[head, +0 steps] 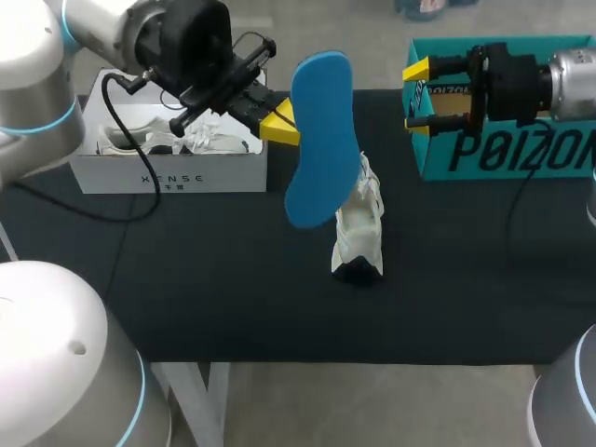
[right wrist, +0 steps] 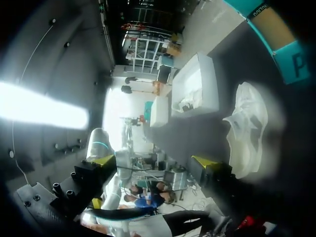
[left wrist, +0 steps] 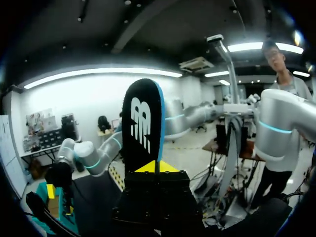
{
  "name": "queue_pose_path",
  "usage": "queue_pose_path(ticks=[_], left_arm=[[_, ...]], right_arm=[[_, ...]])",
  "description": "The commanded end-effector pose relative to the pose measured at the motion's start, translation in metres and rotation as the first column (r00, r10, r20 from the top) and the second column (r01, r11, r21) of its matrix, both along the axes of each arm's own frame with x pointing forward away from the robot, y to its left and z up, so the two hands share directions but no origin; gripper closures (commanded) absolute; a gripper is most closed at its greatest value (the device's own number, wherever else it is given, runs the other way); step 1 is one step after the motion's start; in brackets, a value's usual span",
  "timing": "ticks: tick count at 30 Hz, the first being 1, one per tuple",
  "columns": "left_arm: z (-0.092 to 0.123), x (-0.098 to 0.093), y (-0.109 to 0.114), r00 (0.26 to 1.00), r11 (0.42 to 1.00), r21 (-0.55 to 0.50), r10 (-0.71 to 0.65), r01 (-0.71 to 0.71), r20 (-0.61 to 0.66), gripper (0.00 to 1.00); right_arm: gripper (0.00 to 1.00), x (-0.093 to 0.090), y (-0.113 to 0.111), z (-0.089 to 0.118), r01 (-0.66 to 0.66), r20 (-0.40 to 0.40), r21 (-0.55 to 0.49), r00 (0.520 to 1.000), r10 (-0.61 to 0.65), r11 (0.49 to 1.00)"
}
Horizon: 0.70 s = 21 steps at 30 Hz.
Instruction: Take the shoe out of the shoebox, open the shoe tongue, remove and reinsert the insole, then place the shoe into the shoebox
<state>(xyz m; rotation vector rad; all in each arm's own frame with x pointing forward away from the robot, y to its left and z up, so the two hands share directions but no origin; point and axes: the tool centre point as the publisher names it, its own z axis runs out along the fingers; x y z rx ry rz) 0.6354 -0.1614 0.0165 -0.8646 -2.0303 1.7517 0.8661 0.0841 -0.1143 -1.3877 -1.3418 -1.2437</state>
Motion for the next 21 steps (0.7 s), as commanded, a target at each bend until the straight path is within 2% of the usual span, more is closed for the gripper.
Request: queue_pose_path(ticks=[1, 9, 11, 15, 21], left_arm=[[0.008, 0.007, -0.002, 0.997, 0.998, 0.061, -0.036, 0.032, 0.073, 1.0], [0.008, 0.007, -0.002, 0.997, 0.998, 0.061, -0.036, 0.032, 0.073, 1.0], [0.005, 0.014, -0.001, 0.978, 0.998, 0.04, -0.057, 0.05, 0.199, 1.0], [0.003, 0.025, 0.0, 0.927, 0.996, 0.025, -0.091, 0.088, 0.364, 1.0], [0.003, 0.044, 0.003, 0.848, 0.995, 0.01, -0.089, 0.098, 0.522, 1.0]], right_arm=[[0.0, 0.0, 0.004, -0.005, 0.004, -0.012, 0.003, 1.0, -0.004, 1.0], [0.0, -0.001, 0.004, -0.004, 0.002, -0.028, 0.011, 1.0, -0.002, 1.0], [0.0, -0.002, 0.005, 0.001, -0.001, -0.053, 0.028, 0.999, 0.002, 1.0], [0.0, -0.006, 0.008, 0.013, -0.018, -0.081, 0.035, 0.996, 0.02, 0.999], [0.0, -0.012, 0.009, 0.023, -0.046, -0.103, 0.035, 0.993, 0.05, 0.998]])
